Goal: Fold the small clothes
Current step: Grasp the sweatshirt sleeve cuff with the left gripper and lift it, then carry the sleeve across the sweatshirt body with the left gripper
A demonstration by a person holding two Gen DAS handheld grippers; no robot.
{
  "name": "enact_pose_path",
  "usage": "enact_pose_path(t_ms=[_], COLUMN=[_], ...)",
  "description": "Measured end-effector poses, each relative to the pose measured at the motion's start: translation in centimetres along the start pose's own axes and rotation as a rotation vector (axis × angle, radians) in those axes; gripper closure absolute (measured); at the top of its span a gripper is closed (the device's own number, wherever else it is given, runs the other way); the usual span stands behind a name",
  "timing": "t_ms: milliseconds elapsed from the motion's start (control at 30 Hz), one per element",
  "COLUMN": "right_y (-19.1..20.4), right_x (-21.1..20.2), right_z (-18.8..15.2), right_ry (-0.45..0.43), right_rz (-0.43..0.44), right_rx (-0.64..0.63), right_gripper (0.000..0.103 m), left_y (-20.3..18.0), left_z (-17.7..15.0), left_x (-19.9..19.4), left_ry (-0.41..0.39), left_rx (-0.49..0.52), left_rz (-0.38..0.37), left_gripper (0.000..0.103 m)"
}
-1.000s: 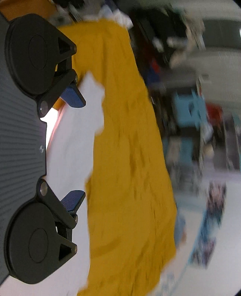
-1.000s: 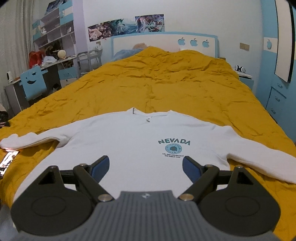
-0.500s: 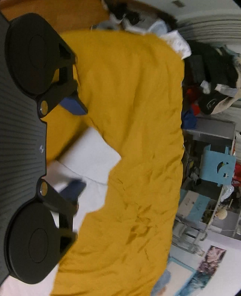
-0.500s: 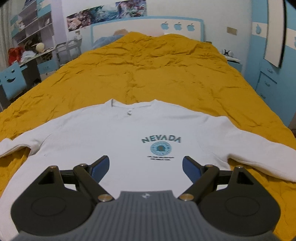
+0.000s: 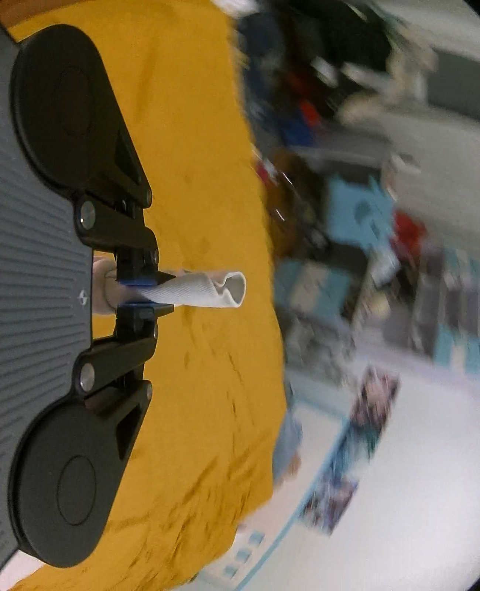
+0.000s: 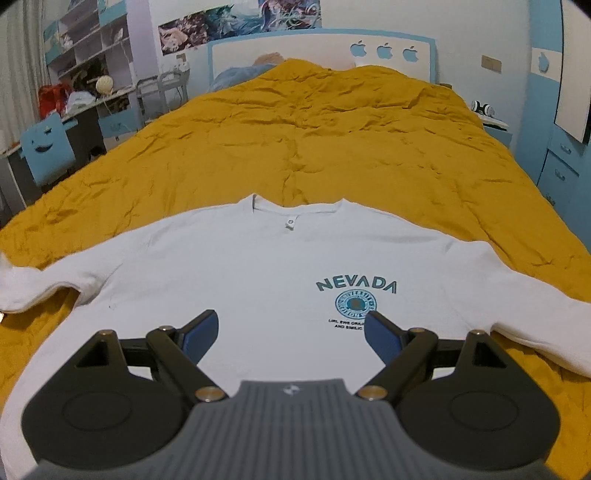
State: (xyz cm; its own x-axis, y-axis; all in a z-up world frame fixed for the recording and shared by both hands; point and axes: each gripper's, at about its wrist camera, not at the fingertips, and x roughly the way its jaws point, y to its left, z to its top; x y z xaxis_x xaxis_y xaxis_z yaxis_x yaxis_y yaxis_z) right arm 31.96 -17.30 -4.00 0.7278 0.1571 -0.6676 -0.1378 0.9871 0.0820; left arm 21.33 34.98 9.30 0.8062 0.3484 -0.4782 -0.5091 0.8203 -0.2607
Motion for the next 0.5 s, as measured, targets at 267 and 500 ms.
enact_pose_path(t_ms=[267, 500], right_y=[-4.0, -8.4], right_x=[-1.4, -1.7], right_z=[0.2, -0.3], right_ry=[-0.025, -0.028], right_rz=[-0.001, -0.061], right_rx=[0.079, 0.075], right_gripper=[0.021, 0.021], left_y=[-17.7, -30.0], left_z=[4.0, 2.3], left_x=[-3.2, -5.5], left_ry=[-0.069, -0.078], left_rx=[0.203, 0.287], left_rz=[-0.252, -0.483], left_gripper=[0.095, 0.095])
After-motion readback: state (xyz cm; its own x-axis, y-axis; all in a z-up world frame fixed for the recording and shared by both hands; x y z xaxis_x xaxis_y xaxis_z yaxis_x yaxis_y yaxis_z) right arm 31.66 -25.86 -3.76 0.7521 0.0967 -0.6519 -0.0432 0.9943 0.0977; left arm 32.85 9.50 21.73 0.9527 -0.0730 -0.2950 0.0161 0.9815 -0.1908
